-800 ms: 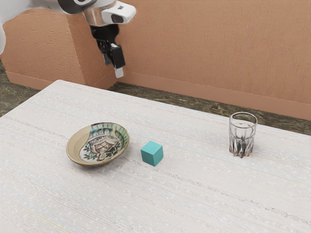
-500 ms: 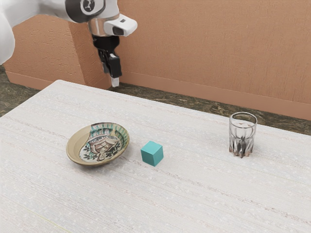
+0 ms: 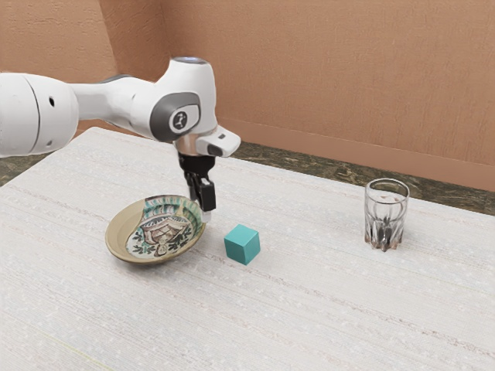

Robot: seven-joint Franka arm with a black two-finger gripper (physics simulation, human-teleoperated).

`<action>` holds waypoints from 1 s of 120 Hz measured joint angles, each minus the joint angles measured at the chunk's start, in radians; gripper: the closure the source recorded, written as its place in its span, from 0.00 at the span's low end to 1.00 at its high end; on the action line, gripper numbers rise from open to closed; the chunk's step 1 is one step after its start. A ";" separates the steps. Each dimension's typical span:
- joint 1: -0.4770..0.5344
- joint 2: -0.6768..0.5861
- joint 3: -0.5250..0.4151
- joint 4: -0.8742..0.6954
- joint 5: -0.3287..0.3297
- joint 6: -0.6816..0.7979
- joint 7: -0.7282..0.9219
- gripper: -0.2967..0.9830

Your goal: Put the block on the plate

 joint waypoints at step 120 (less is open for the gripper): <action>-0.123 0.324 0.118 0.218 -0.154 0.115 -0.286 0.23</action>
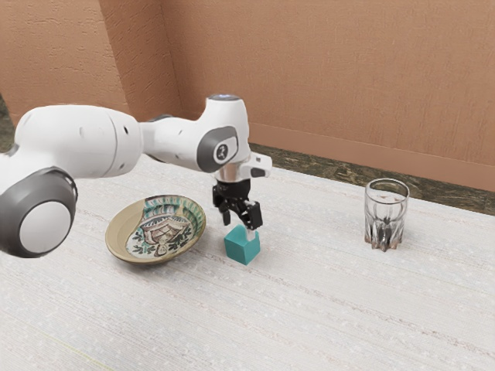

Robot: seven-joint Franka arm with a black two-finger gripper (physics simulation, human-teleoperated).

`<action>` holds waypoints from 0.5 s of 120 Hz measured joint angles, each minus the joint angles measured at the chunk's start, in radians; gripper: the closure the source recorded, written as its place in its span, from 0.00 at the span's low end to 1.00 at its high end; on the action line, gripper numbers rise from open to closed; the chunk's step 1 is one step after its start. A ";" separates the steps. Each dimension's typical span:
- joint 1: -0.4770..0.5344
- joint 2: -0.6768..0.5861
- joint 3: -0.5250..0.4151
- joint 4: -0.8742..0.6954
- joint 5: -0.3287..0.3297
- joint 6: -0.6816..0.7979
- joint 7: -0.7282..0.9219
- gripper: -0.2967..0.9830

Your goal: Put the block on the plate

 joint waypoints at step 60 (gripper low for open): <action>0.001 0.096 0.000 0.029 0.004 0.030 -0.068 0.23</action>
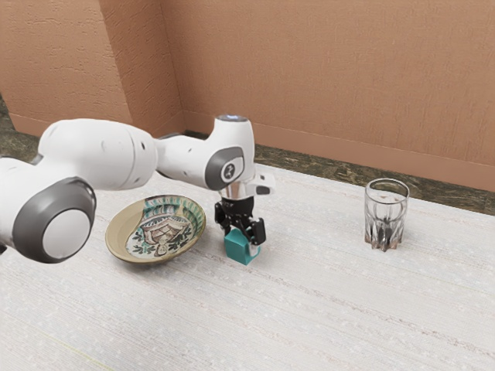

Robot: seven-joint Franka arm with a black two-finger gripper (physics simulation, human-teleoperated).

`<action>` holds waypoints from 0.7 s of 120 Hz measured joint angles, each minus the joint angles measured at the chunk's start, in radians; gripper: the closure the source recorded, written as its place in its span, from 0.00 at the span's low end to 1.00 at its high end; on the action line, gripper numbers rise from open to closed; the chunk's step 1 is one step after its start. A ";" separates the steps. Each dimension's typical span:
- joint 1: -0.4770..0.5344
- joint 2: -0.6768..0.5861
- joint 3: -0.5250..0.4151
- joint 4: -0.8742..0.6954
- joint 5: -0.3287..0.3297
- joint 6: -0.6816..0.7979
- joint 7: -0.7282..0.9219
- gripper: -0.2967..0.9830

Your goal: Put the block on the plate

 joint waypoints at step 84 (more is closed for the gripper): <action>-0.011 -0.146 0.000 -0.020 0.014 0.009 -0.065 0.46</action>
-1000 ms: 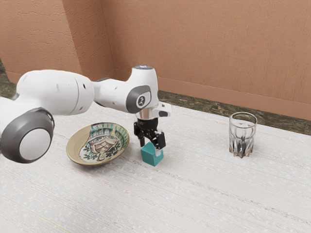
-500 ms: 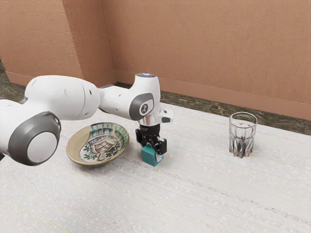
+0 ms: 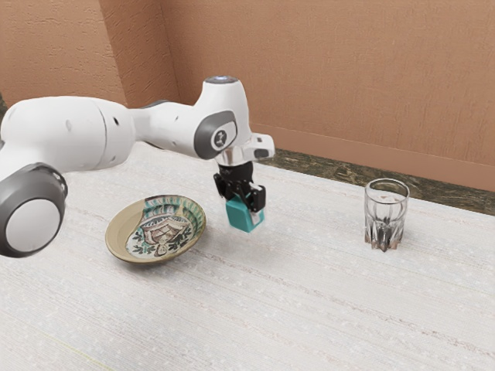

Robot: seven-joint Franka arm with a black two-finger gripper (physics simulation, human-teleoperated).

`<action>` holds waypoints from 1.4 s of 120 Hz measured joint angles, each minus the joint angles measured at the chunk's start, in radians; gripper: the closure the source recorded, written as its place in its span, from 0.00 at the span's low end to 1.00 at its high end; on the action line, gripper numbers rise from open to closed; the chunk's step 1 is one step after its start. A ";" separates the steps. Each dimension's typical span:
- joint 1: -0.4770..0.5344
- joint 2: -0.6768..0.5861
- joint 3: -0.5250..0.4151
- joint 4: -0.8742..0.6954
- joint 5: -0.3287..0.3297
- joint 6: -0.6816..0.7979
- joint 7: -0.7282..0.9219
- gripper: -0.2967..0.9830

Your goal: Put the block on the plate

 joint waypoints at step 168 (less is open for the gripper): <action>0.118 -0.111 0.234 -0.228 -0.037 -0.041 0.197 0.42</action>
